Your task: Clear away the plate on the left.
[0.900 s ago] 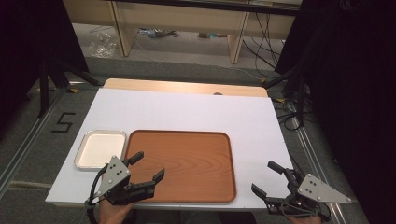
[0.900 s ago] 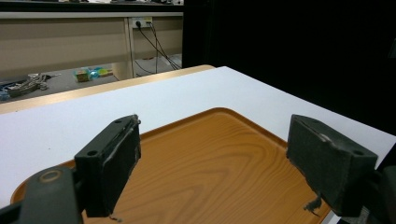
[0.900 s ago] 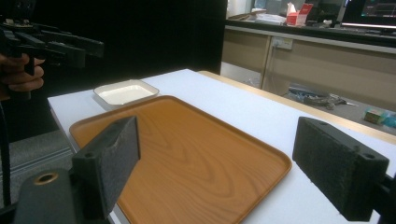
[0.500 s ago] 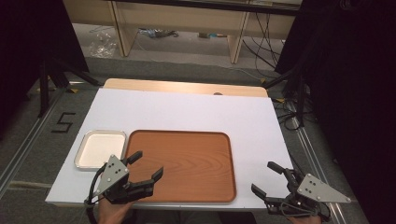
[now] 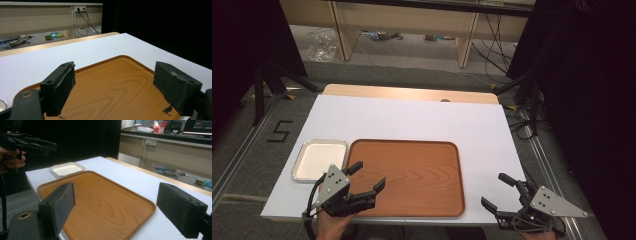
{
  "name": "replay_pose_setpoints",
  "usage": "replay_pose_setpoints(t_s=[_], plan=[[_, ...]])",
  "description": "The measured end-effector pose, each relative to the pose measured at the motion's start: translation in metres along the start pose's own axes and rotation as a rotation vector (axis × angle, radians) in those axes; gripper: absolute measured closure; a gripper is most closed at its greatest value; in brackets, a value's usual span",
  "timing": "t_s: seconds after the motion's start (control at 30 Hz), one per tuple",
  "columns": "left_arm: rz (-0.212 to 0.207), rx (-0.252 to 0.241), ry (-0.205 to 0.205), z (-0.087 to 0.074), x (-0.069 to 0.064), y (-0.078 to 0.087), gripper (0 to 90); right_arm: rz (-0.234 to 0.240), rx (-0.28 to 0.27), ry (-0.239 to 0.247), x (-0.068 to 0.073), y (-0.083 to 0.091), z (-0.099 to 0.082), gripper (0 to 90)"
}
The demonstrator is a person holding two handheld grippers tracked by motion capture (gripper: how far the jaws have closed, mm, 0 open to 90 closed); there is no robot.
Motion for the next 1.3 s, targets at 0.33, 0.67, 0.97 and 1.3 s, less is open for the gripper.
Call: replay_pose_setpoints(t_s=[0.33,0.67,0.97,1.3], plan=[[0.061,0.007,0.002,-0.001,0.015,0.0,17.8,-0.007,-0.033,0.012,-0.002,-0.002,0.001,16.0],[0.173,0.024,-0.02,0.0,0.046,0.002,18.4,-0.008,-0.026,0.0,-0.004,-0.003,0.0,16.0],[0.241,0.071,0.068,-0.01,0.079,0.003,18.8,-0.014,-0.028,0.014,-0.002,-0.001,0.001,16.0],[0.321,0.112,0.047,-0.018,0.106,0.001,19.1,-0.007,-0.022,0.023,-0.001,-0.004,0.002,16.0]])
Point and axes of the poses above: each handheld gripper's, and its own axes: y roughly backward along the jaws, z roughly out of its top, x roughly to its left, the point moved 6 cm from there along -y, roughly forward along the jaws, and after that the axes turned 5 degrees about -z, right-handed, at the moved point
